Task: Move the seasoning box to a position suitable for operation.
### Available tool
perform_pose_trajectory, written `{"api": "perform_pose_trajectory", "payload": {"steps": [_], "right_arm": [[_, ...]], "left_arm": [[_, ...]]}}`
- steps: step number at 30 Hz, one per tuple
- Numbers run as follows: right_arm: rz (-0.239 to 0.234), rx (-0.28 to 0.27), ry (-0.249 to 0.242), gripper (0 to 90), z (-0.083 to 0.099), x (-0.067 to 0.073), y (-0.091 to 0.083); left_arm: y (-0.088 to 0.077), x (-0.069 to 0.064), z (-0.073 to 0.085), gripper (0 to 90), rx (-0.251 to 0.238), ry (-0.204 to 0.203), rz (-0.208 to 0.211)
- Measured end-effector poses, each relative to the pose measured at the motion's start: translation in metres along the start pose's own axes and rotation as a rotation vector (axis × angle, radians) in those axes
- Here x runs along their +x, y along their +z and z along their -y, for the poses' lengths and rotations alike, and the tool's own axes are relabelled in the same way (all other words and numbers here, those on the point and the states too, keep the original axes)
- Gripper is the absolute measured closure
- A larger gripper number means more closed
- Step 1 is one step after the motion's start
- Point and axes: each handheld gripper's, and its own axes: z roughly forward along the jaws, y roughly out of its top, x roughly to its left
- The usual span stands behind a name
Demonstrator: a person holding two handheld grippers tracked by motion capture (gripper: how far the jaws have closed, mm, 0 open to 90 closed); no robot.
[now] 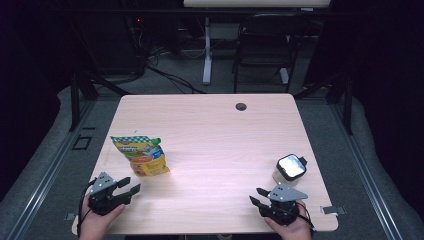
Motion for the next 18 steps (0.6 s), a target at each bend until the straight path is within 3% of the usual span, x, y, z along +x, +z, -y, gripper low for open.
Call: {"api": "perform_pose_trajectory", "payload": {"steps": [1,4,9,13,18], "right_arm": [[0.000,0.000,0.000,61.0,0.000,0.000,0.000],[0.013,-0.017,0.067,60.9,0.004,-0.011,-0.006],[0.022,-0.020,0.094,60.6,0.005,-0.018,-0.015],[0.052,-0.029,0.128,61.7,0.008,-0.026,-0.024],[0.108,0.000,0.142,64.3,0.013,-0.037,-0.038]], "left_arm": [[-0.001,0.001,0.000,48.8,0.001,-0.010,-0.001],[-0.001,0.006,0.002,49.5,0.023,-0.038,0.001],[-0.004,0.007,0.004,53.2,0.020,-0.056,0.010],[-0.008,0.010,0.003,53.2,-0.004,-0.075,-0.006],[-0.010,0.012,0.003,53.5,-0.007,-0.085,-0.016]]}}
